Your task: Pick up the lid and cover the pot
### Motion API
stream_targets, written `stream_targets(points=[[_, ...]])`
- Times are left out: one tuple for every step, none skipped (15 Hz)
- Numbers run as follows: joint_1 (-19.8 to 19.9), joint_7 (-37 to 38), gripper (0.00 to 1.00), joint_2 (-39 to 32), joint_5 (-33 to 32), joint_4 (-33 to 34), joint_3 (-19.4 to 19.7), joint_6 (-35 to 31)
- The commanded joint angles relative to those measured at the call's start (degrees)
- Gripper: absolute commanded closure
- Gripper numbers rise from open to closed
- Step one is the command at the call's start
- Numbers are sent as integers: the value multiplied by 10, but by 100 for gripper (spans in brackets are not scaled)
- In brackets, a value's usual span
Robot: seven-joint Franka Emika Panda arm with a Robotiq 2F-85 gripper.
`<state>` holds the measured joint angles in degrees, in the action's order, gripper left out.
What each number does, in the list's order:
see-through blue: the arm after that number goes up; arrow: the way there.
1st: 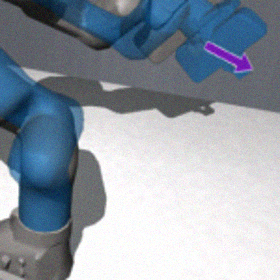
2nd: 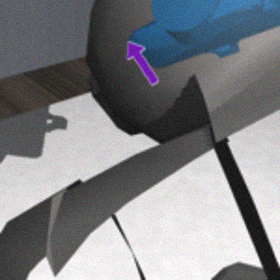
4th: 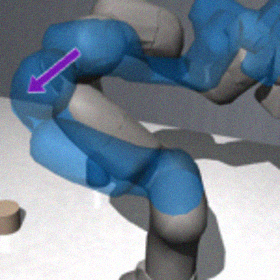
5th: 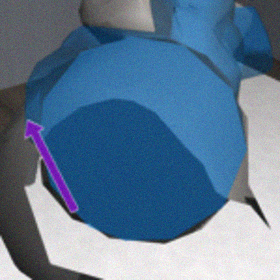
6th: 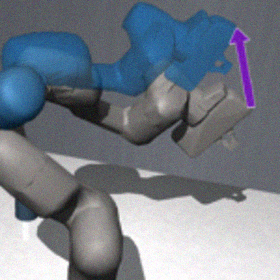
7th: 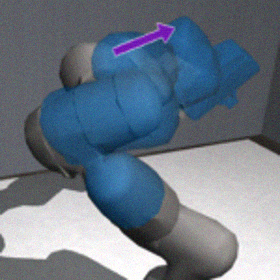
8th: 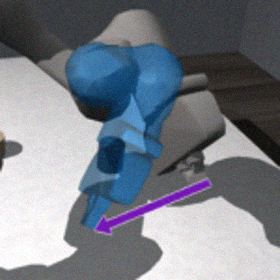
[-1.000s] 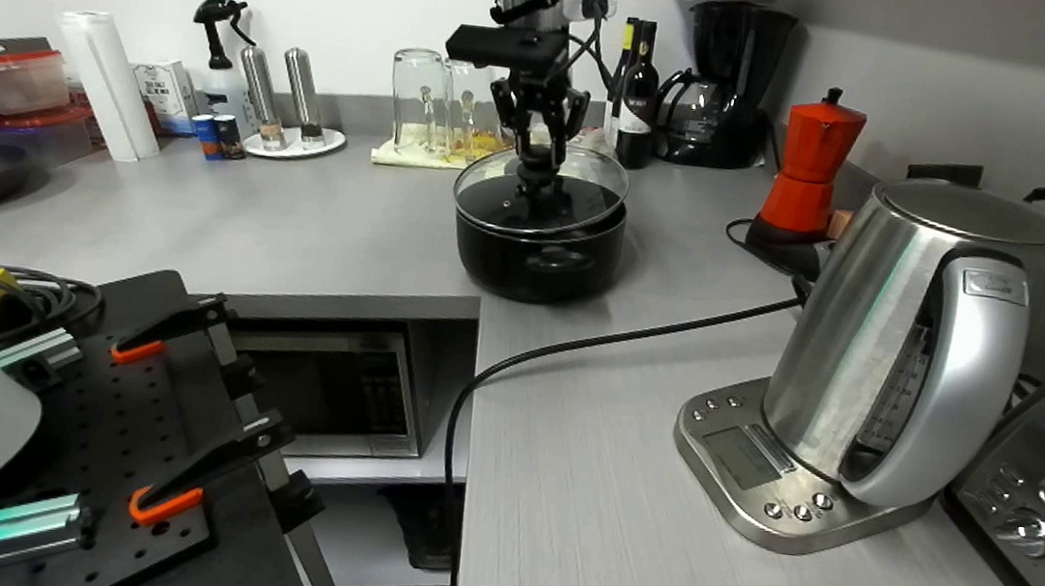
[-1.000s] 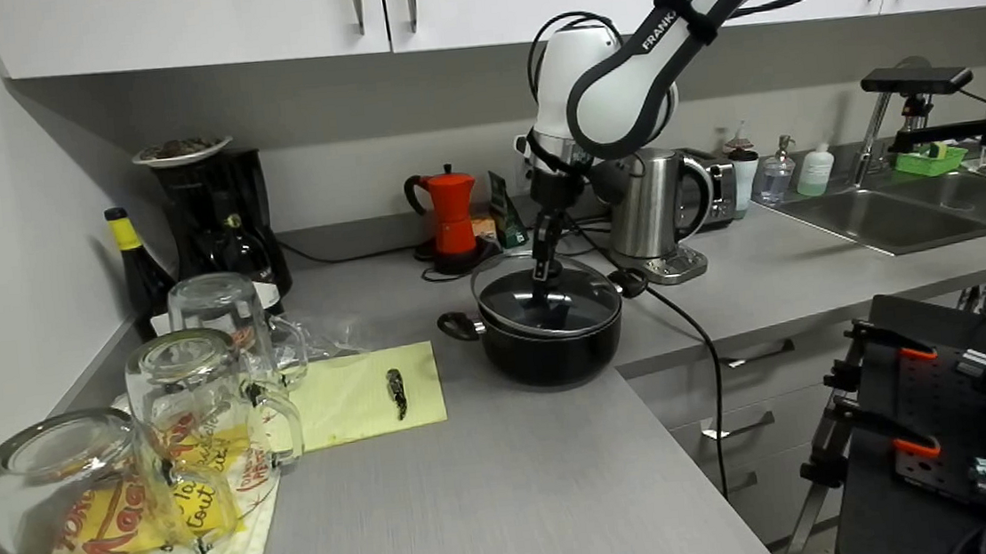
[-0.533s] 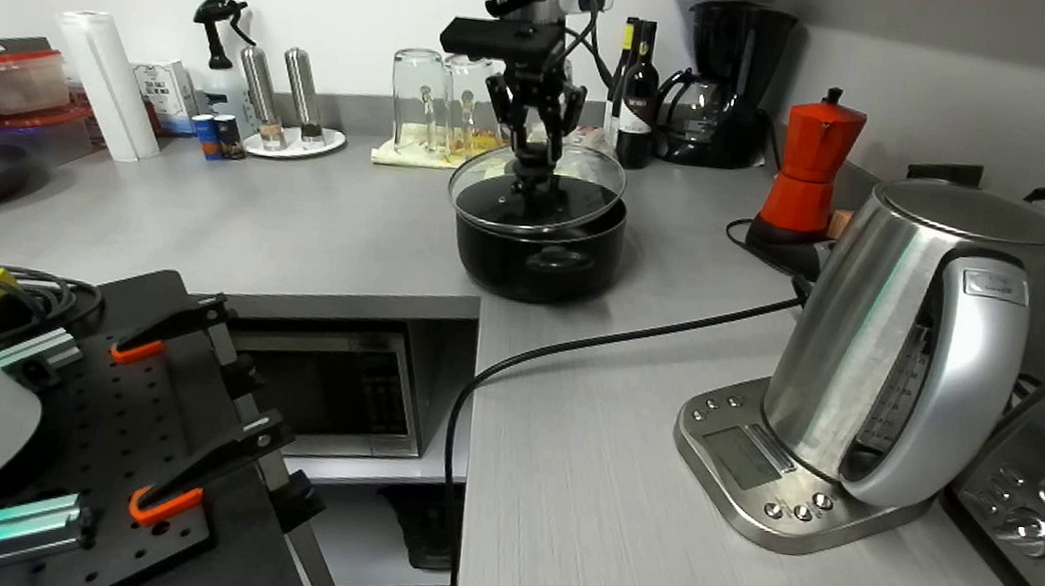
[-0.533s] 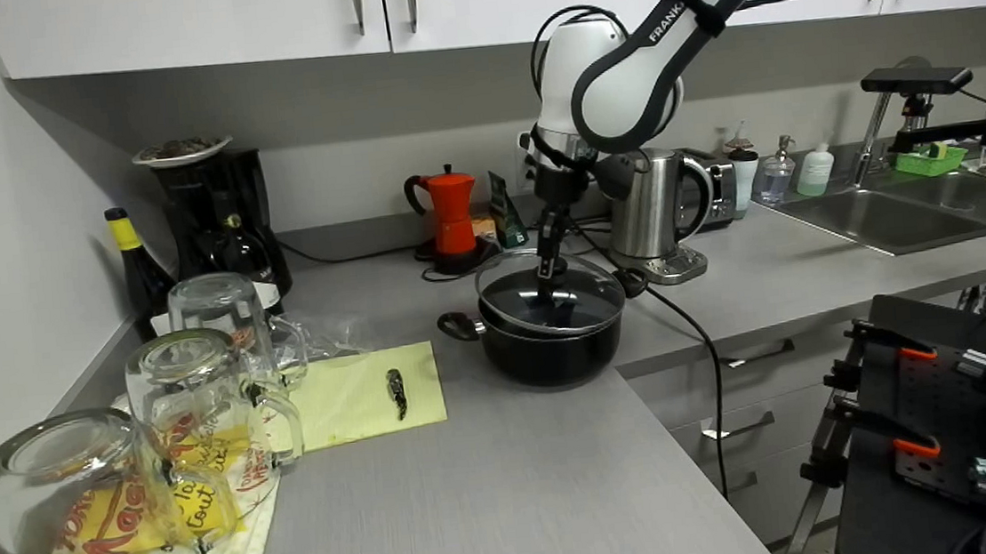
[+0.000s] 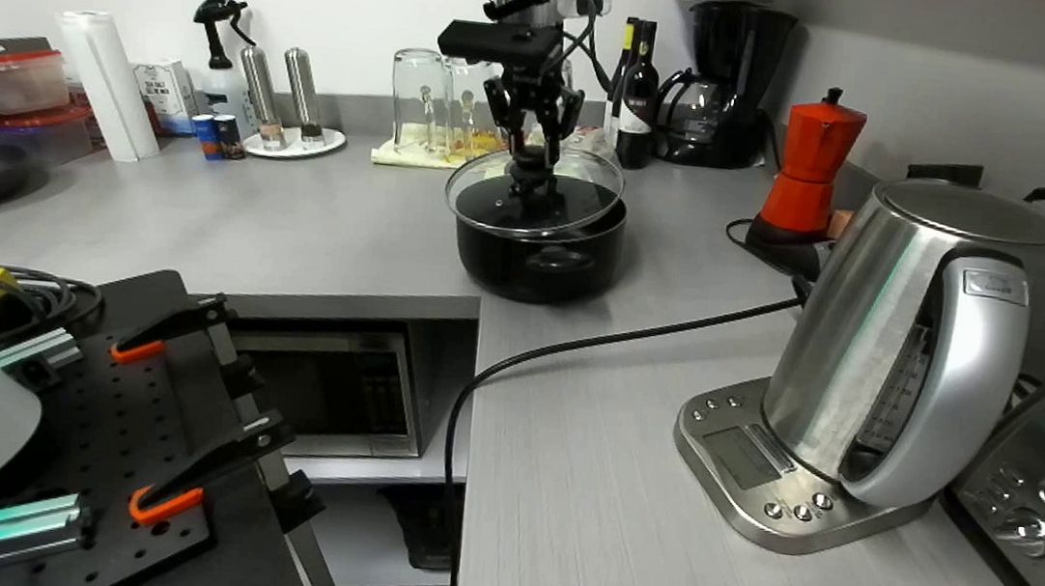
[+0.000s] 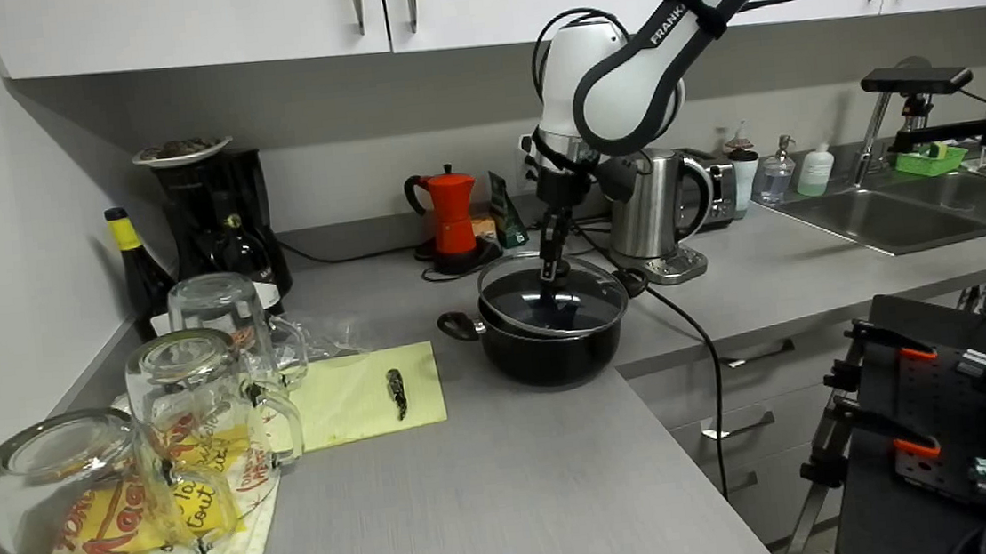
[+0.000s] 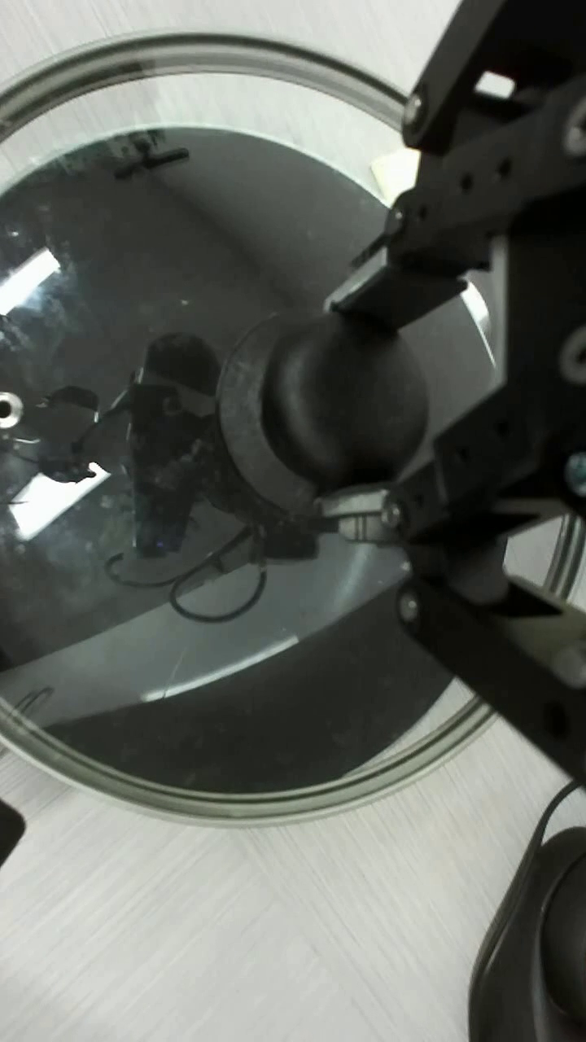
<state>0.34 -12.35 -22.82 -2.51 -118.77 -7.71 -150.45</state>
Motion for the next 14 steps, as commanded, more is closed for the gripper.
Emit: stream_targets(points=[[-1, -8, 75, 21, 12, -7, 0, 5], [-1, -8, 75, 20, 13, -5, 0, 7], [-1, -8, 75, 19, 12, -4, 0, 7], [0, -8, 75, 18, 13, -3, 0, 8], [0, -9, 75, 18, 13, -2, 0, 8], [0, -8, 75, 18, 12, -2, 1, 8], [-1, -8, 75, 19, 11, -2, 2, 7], [-1, -7, 75, 19, 11, -1, 2, 7], [-1, -7, 75, 20, 10, -1, 3, 7], [-2, -6, 75, 20, 9, 1, 3, 8], [-2, -6, 75, 20, 9, 1, 3, 8], [-2, -6, 75, 20, 8, 3, 3, 9], [-3, -6, 75, 19, 9, 4, 3, 10], [-2, -7, 75, 18, 9, 6, 3, 11]])
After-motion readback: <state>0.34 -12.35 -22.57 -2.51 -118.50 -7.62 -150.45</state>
